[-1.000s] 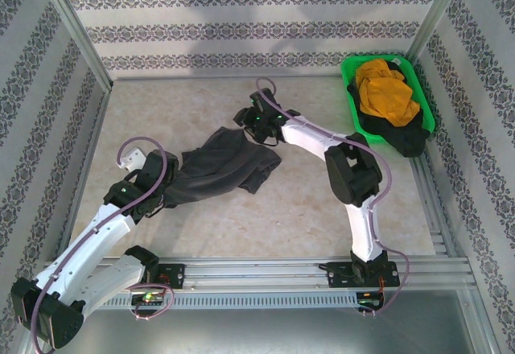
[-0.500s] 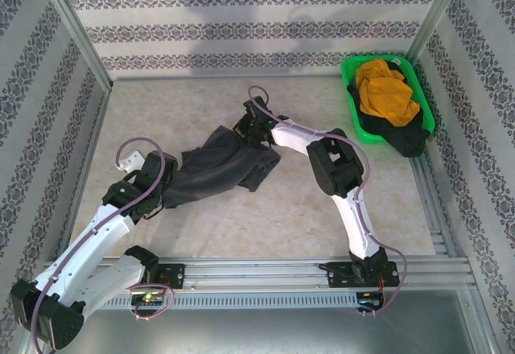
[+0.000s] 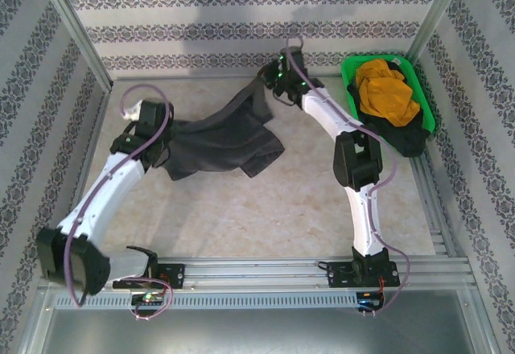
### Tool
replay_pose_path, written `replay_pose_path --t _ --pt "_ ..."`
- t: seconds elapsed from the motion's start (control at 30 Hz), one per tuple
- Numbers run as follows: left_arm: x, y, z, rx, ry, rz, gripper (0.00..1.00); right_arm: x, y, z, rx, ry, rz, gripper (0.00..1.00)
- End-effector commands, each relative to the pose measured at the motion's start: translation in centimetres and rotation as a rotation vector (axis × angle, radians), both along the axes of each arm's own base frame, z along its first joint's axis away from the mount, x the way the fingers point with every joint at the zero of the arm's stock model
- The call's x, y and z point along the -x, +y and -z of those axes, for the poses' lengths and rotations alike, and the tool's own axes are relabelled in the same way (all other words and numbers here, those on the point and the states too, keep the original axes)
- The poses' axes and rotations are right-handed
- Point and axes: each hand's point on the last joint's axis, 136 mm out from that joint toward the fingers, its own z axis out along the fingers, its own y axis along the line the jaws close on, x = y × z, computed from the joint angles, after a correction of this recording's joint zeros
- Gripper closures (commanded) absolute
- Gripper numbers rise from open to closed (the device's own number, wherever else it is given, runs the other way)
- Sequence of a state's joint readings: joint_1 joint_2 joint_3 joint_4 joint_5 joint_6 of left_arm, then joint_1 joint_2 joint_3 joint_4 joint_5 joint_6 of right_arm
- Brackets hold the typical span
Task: Fold and stack the t-shirts
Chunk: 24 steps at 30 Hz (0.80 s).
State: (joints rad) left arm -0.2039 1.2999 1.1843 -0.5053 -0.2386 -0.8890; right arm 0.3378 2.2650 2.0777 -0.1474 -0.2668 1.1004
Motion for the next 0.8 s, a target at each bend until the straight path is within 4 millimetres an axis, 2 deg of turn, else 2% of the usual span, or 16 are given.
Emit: replay_pose_path --t 0.0,0.07,0.13,0.23,0.33,0.37,0.43,0.5,0.57,0.6,0.67,0.77 --pt "-6.3 -0.4 -7.5 0.010 -0.233 0.077 1.00 -0.8 -2.8 -13.1 -0.048 -0.284 0.007 1.00" --pt "-9.1 -0.2 -11.3 0.013 -0.319 0.090 1.00 -1.1 -4.9 -18.6 -0.069 -0.397 0.035 1.00" --pt "-11.2 0.4 -14.8 0.011 -0.394 0.090 1.00 -0.9 -6.9 -23.3 -0.093 -0.495 0.063 1.00" --pt "-12.7 0.7 -20.3 0.012 -0.521 0.102 1.00 0.6 -9.9 -29.2 -0.139 -0.624 0.101 1.00" --pt "-12.2 0.9 -25.0 -0.020 -0.643 0.112 1.00 3.2 -11.3 -33.3 -0.163 -0.705 0.085 1.00" --pt "-11.5 1.2 -25.9 -0.034 -0.675 0.099 1.00 4.4 -11.1 -34.3 -0.153 -0.727 0.056 1.00" --pt "-9.9 2.1 -26.0 -0.056 -0.708 0.053 1.00 7.0 -9.5 -35.2 -0.115 -0.747 -0.024 1.00" --pt "-8.1 3.3 -23.7 -0.075 -0.689 -0.006 1.00 9.9 -7.3 -34.4 -0.059 -0.729 -0.093 1.00" --pt "-6.0 4.8 -19.2 -0.087 -0.600 -0.084 1.00 12.8 -5.2 -29.4 0.017 -0.650 -0.123 1.00" --pt "-5.0 5.2 -16.8 -0.095 -0.552 -0.103 1.00 14.1 -4.7 -26.4 0.044 -0.594 -0.120 1.00" --pt "-2.7 6.0 -9.6 -0.089 -0.391 -0.148 0.99 17.3 -3.9 -18.5 0.083 -0.446 -0.131 1.00" --pt "1.2 6.4 -1.0 -0.072 -0.176 -0.172 0.78 21.9 -3.9 -6.5 0.109 -0.216 -0.141 1.00"
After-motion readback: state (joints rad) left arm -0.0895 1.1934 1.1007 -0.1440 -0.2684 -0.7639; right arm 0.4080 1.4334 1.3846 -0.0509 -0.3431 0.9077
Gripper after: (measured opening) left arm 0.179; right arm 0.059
